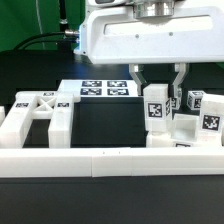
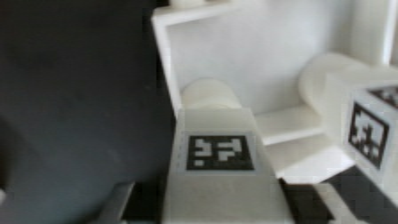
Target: Assemble chair
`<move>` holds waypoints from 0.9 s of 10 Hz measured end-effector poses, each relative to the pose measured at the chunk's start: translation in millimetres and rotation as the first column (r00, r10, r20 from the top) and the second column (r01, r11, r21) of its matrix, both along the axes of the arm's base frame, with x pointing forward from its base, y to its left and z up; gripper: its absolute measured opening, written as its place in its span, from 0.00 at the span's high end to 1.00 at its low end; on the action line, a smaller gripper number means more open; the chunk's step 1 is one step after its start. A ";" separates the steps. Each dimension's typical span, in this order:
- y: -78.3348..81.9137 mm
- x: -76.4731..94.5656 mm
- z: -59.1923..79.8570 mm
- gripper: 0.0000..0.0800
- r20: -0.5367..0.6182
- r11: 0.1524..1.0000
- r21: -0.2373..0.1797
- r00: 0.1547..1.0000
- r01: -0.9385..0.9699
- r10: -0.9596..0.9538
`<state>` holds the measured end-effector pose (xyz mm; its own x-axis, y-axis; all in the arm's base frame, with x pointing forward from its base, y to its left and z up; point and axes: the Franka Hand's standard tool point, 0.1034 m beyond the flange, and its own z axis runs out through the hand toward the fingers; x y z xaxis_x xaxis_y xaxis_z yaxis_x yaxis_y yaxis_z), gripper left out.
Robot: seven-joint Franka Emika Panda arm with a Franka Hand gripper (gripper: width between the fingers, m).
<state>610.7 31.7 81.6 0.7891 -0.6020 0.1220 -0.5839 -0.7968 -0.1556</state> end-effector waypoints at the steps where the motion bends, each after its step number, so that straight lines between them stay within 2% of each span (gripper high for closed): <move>1: 1.0 1.6 -0.1 0.64 -0.008 0.994 0.021 0.995 0.103 -0.103; 3: 5.4 8.7 0.0 0.64 -0.021 0.945 0.068 0.948 0.319 -0.318; 5: 11.1 13.9 0.0 0.64 -0.035 0.888 0.094 0.893 0.450 -0.449; 6: 13.9 14.4 0.4 0.64 -0.055 0.820 0.117 0.828 0.560 -0.558; 8: 14.2 14.7 0.9 0.64 -0.065 0.795 0.126 0.804 0.594 -0.591; 9: 14.6 14.7 0.7 0.55 -0.065 0.795 0.126 0.805 0.593 -0.590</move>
Offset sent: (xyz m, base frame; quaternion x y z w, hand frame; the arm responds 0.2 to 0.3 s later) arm 0.0108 0.0045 -0.0148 -0.0340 0.0022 0.2706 0.9621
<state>625.3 46.3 82.3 0.2754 -0.9613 -0.0064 -0.9390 -0.2675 -0.2162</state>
